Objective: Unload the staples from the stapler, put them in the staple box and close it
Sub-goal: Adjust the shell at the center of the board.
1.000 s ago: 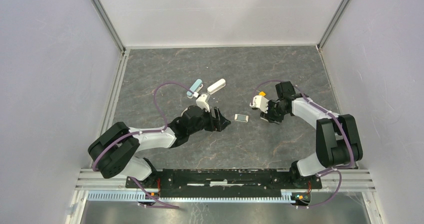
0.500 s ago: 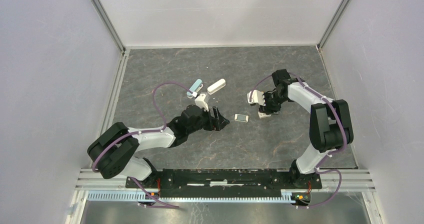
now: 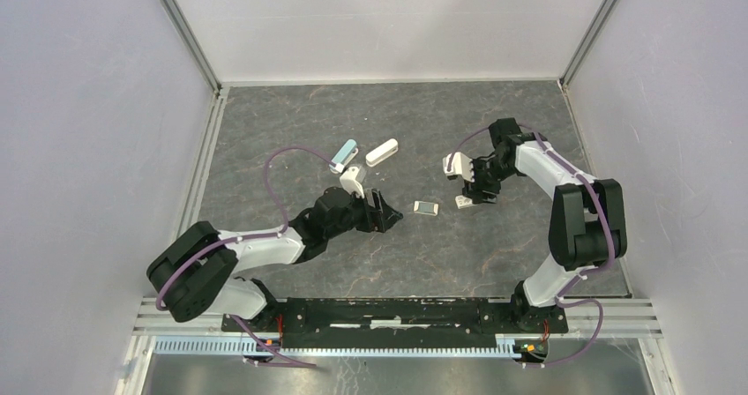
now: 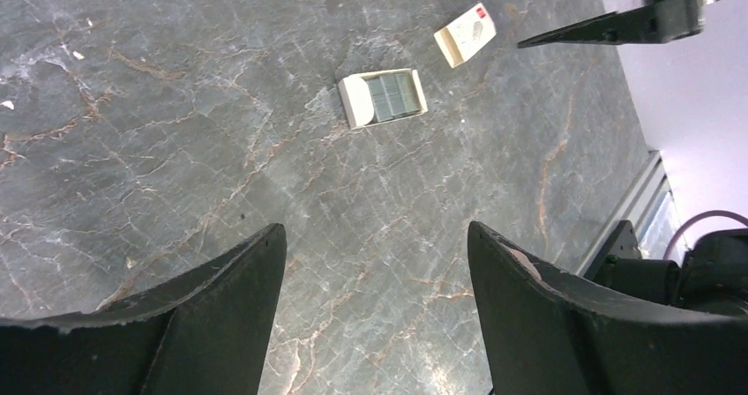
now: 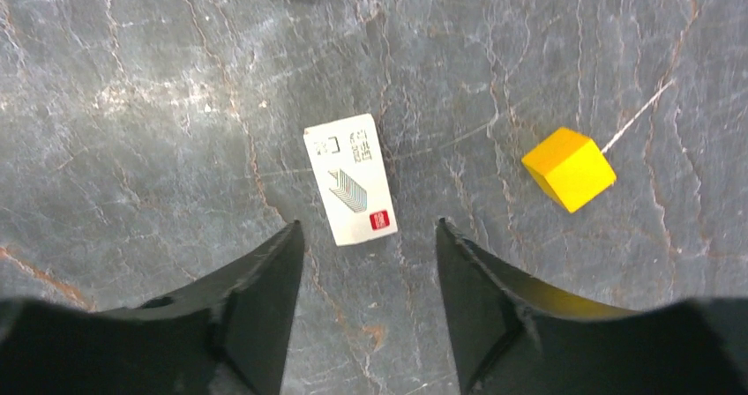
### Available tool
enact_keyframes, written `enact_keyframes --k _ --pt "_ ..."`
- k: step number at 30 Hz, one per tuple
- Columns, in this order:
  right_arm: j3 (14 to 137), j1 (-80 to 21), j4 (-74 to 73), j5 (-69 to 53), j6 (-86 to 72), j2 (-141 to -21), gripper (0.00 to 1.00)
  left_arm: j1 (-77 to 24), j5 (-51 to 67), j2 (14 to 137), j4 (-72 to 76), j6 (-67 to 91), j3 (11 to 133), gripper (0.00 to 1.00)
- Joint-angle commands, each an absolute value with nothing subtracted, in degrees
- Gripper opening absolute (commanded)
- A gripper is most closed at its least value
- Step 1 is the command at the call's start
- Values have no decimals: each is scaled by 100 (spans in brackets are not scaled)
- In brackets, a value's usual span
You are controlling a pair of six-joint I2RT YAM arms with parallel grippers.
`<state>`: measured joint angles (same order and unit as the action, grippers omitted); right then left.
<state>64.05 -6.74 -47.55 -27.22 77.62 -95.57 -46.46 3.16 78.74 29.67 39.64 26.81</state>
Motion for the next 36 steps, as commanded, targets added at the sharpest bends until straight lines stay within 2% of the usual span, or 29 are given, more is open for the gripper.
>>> enact_keyframes --k 1,5,8,9,11,18,23,27,36 --pt "6479 -438 -5138 -2920 8134 -9430 70 -4596 257 8345 3284 4106 2882 77" --pt "6373 -380 -5082 -2916 7993 -9440 71 -4590 276 8868 3131 4122 3296 63" --pt "6408 -275 -4737 -2881 7370 -9456 69 -4588 269 9071 3067 4111 3468 58" --pt "6476 -212 -4673 -2895 7135 -9479 66 -4588 257 9103 3075 4114 3478 57" --pt "6587 -102 -4439 -2849 6631 -9526 54 -4588 245 9145 3067 4116 3478 53" --pt "6040 -92 -3428 -2247 5686 -9605 35 -4588 272 9189 3180 4240 3358 50" --pt "5583 -93 -3192 -2248 5533 -9555 30 -4588 260 9216 3151 4290 3346 48" --pt "5409 -116 -3120 -2293 5443 -9530 26 -4588 135 9426 3104 4389 3460 43" --pt "5050 -398 -3116 -2295 5421 -9373 24 -4588 105 9849 3107 4447 3754 39"
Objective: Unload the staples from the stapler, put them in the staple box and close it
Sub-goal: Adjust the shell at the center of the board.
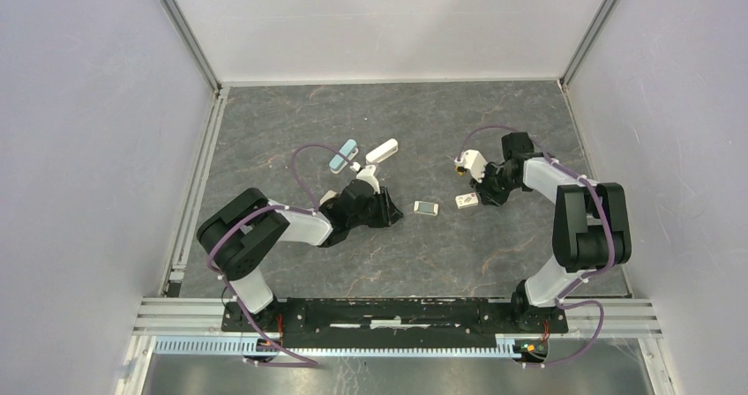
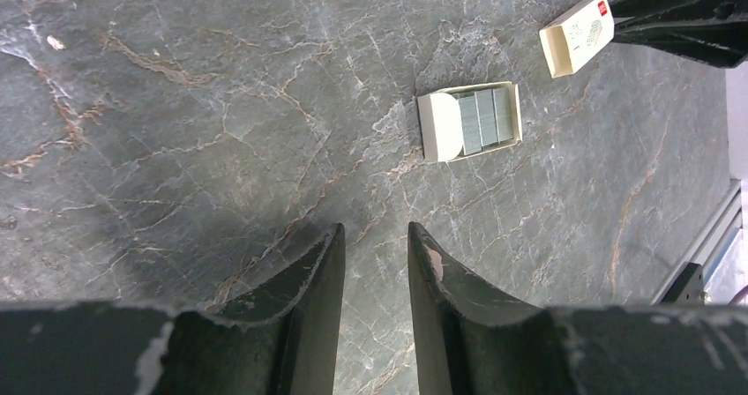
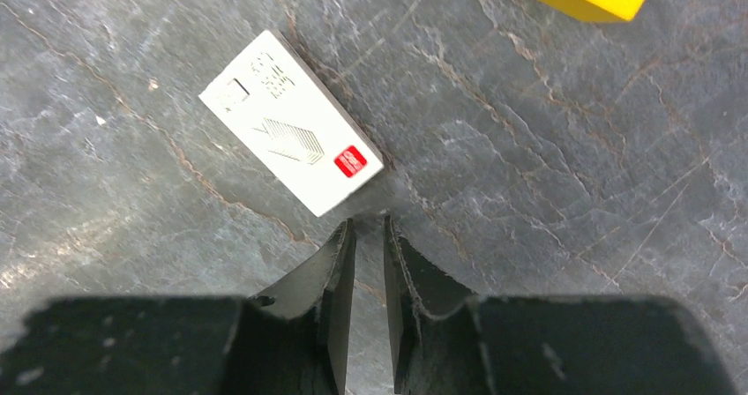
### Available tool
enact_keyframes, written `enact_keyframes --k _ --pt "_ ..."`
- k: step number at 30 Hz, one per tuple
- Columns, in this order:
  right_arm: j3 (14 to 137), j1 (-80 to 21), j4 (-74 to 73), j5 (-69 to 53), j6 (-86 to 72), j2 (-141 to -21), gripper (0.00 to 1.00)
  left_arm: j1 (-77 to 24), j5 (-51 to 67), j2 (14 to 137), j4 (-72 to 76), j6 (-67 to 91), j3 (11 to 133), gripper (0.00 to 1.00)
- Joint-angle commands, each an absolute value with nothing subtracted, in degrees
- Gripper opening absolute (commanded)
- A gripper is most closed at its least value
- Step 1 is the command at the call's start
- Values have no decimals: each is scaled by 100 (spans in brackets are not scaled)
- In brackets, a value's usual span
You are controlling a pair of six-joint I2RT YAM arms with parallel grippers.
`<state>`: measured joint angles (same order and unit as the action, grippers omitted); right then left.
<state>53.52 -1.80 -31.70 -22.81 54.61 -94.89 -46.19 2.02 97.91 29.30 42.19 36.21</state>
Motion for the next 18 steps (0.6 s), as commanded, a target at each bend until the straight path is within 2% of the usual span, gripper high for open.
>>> enact_keyframes --k 1,9,18 --pt "4971 -460 -3102 -2274 5427 -9323 24 -4588 92 9836 3119 4447 3727 39" --pt "4604 -1156 -3092 -2328 5366 -8928 25 -4584 17 9538 3138 4447 3487 39" --pt "5253 -1873 -3935 -3169 5533 -8984 28 -4588 -300 8949 2965 4336 3224 39"
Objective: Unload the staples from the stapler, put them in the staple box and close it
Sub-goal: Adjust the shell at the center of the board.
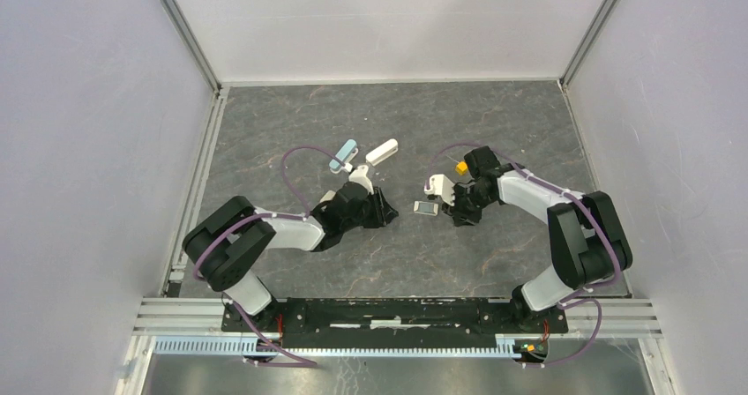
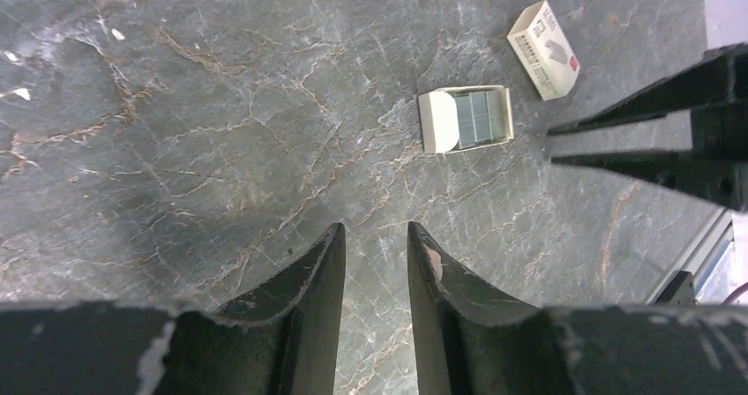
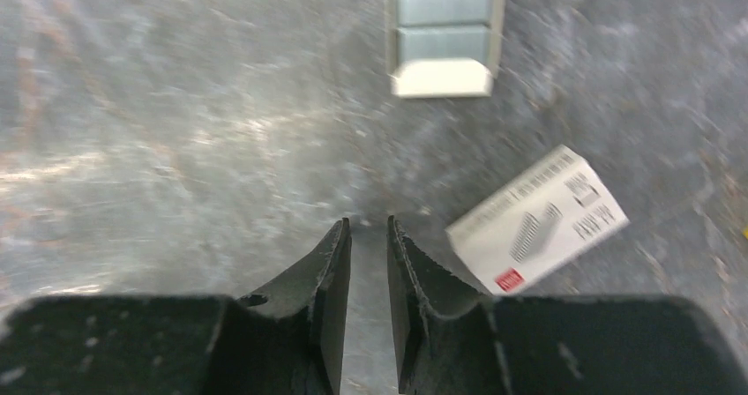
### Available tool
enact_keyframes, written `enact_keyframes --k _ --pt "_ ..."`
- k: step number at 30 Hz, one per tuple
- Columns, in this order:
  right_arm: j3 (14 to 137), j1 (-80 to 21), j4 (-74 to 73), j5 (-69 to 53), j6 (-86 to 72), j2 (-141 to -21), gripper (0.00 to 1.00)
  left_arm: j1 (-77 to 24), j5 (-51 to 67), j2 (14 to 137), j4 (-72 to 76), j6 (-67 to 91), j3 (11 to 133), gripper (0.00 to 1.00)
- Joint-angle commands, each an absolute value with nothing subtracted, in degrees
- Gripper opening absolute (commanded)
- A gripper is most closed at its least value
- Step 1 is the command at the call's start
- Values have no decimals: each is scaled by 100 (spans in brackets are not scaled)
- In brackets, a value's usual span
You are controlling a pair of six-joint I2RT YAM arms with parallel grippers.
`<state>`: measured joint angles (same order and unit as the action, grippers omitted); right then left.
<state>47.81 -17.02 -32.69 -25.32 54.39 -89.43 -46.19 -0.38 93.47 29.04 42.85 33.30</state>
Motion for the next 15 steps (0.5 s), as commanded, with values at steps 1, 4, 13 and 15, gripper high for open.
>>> enact_keyframes --k 1,4,13,15 --pt "5467 -1888 -4126 -3281 5641 -9037 29 -4588 -322 8888 2933 4324 3204 39" --pt "5944 -1882 -4684 -3288 5990 -8970 37 -4588 -377 8622 2820 4266 3113 39" --pt "6355 -1797 -3861 -2517 5757 -8899 98 -4619 -738 7212 2708 4124 2463 39" --pt "6451 -1795 -3584 -2318 5397 -9097 98 -4614 -915 6695 2544 4073 2280 39"
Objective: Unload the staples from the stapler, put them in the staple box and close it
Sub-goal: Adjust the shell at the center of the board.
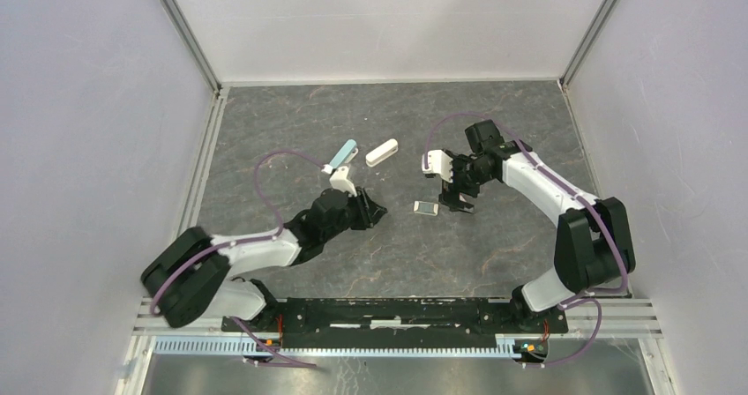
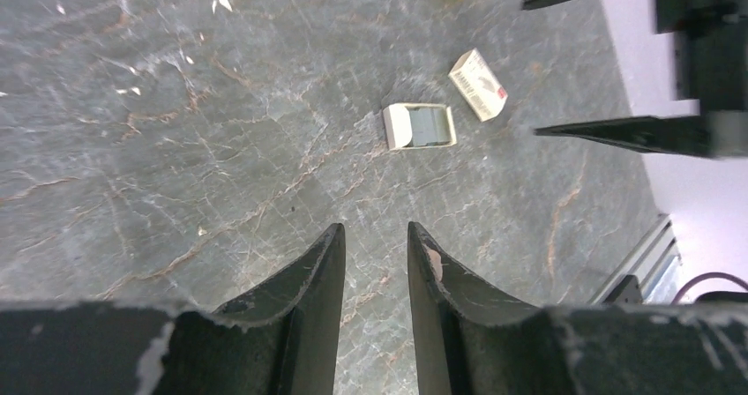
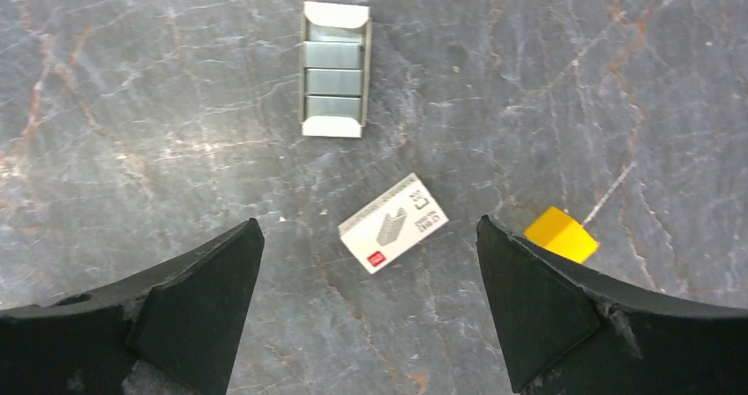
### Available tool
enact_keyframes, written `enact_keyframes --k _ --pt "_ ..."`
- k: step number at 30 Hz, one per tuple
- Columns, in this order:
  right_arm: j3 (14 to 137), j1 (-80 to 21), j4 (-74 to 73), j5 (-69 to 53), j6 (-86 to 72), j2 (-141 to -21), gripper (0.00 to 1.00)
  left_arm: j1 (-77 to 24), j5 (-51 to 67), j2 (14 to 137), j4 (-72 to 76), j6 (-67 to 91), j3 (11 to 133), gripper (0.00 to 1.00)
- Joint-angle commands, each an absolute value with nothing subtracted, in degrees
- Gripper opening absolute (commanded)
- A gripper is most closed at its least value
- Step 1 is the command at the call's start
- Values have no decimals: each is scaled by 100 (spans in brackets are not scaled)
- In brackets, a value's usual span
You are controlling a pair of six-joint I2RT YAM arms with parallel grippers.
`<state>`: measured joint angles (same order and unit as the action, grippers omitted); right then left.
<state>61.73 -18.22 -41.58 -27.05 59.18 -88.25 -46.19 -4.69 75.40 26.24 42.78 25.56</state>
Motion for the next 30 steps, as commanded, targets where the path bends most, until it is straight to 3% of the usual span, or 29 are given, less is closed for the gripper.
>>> enact_keyframes --k 1,9,20,30 --pt "6469 -1795 -3394 -2157 5180 -9170 98 -4614 -1024 6437 2426 4057 2216 39" --pt "6325 -1941 -2719 -1201 4697 -9589 93 -4614 -1328 5435 1969 4042 1796 40" --pt "6303 -2034 -2642 -1390 4317 -9928 87 -4612 -1240 5380 2056 4183 1670 40" --pt "5904 -2013 -1978 -303 3748 -9819 78 -4614 -1202 5326 2087 4241 1626 40"
